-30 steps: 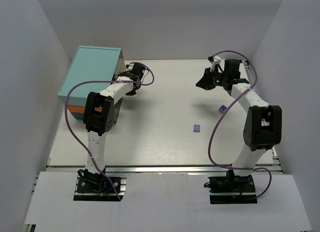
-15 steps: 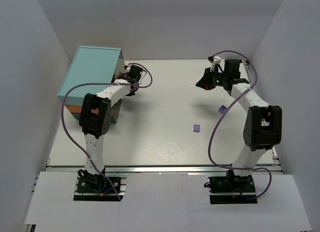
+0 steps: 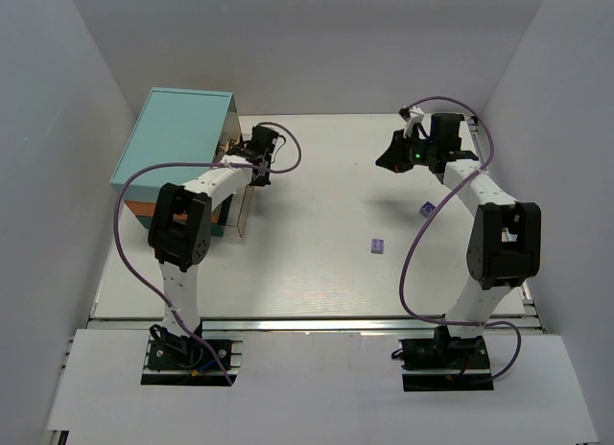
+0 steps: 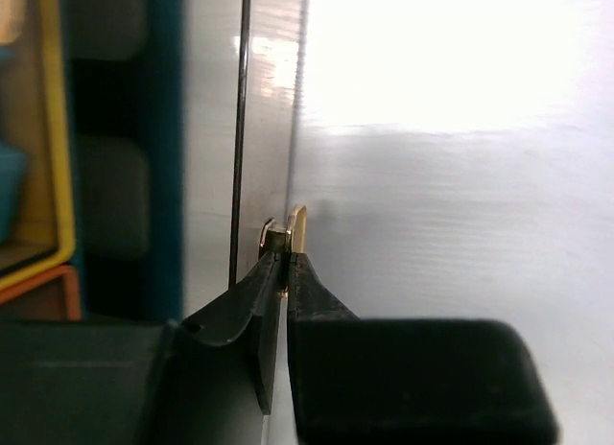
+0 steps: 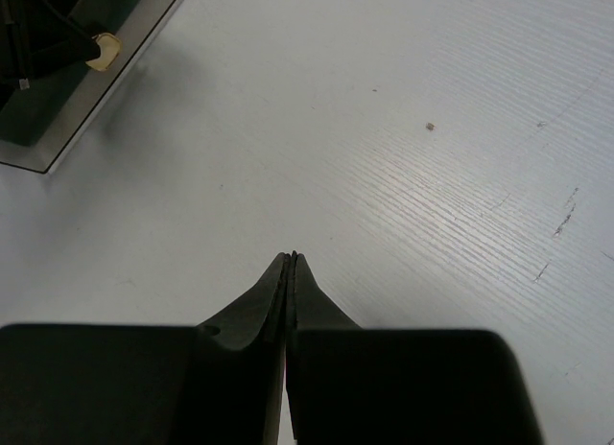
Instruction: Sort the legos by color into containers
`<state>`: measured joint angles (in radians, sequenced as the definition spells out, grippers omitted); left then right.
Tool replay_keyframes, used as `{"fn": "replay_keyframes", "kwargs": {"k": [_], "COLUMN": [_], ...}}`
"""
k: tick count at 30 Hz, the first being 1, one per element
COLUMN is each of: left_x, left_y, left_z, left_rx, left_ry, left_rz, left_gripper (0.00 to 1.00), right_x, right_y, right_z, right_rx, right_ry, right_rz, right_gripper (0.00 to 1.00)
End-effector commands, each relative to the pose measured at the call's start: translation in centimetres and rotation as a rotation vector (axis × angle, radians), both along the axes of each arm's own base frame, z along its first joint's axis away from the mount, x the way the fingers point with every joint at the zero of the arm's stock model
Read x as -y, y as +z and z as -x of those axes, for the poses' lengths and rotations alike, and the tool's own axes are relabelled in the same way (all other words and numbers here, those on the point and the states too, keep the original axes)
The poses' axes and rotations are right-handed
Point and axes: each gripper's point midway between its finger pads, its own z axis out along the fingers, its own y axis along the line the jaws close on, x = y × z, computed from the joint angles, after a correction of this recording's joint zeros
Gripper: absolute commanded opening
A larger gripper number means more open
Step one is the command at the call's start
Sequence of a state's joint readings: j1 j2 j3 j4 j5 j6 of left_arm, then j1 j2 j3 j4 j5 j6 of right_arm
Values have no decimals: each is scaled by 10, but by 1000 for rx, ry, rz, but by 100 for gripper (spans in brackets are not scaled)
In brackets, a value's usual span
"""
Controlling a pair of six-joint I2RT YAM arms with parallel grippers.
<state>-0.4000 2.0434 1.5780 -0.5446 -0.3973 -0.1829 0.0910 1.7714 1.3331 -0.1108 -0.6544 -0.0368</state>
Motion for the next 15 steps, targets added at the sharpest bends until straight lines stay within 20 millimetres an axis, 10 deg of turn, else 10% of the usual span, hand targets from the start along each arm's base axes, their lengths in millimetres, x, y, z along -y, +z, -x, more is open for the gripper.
{"fn": "replay_keyframes", "kwargs": {"k": [1,10,14,15], "left_x": [46,74,74,76], "left_y": [30,31,61,69], "left_z": [11,16,7,5], "left_rx": [16,-5,73,96], "left_ry": [-151,-215,-189,-190], "left_rz": [162,253,278,288], "left_gripper": [11,14,68,71], "right_x": [2,3,0,0], "right_y": [30,31,28,28], "right_z": [0,2,10,13], "right_rx": [84,105,129,133], "right_ry": [1,10,82,97], "right_rz": [-1,14,36,40], "right_gripper": [0,0,3,22]}}
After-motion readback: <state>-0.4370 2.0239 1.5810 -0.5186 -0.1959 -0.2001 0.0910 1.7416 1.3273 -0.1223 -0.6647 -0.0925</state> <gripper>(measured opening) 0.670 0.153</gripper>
